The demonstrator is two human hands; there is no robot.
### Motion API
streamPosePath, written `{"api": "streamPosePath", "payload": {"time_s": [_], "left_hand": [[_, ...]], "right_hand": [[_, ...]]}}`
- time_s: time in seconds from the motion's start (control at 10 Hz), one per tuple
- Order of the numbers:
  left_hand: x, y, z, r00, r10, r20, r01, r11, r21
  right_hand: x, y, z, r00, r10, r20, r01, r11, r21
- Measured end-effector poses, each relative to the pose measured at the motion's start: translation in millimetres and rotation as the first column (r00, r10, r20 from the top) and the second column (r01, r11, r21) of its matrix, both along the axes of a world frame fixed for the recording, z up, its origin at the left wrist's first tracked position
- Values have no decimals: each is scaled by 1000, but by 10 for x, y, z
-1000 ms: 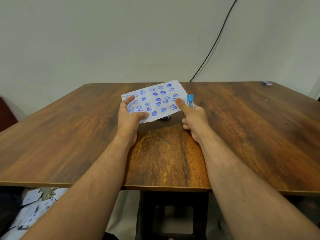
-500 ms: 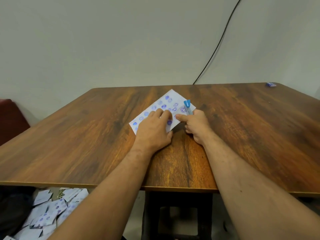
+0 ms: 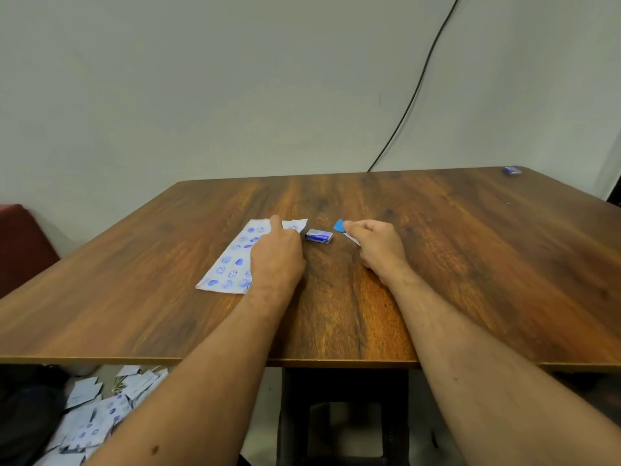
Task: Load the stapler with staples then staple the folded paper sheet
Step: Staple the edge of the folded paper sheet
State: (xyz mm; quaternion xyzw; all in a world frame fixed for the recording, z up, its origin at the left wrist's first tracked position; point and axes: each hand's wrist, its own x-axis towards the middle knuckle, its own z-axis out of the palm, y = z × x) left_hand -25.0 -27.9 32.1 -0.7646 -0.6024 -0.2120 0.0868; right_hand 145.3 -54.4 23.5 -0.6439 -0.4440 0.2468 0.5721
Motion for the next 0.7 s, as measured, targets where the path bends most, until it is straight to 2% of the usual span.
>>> {"api": "streamPosePath", "payload": {"time_s": [0.1, 0.2, 0.3, 0.4, 0.5, 0.6, 0.7], "left_hand": [[11, -2, 34, 999, 31, 9, -31, 996, -80], [21, -3, 40, 997, 74, 8, -73, 990, -122], [48, 85, 48, 999, 30, -18, -30, 999, -15], [121, 339, 80, 994, -90, -67, 89, 996, -21], [251, 798, 94, 972, -191, -134, 185, 981, -54], [389, 1364, 114, 960, -236, -152, 232, 972, -44], [534, 1893, 304, 966, -225, -126, 225, 974, -18]], "right_hand": [[60, -94, 0, 950, -14, 312, 33, 998, -54], [123, -187, 32, 780, 8, 625, 105, 984, -143], [164, -193, 71, 670, 87, 737, 108, 971, -213], [229, -48, 90, 651, 179, 738, 108, 940, -324], [376, 234, 166, 692, 331, 642, 18, 881, -473], [564, 581, 307, 754, 323, 571, -80, 909, -409], [722, 1087, 513, 686, 89, 723, 62, 982, -180]]}}
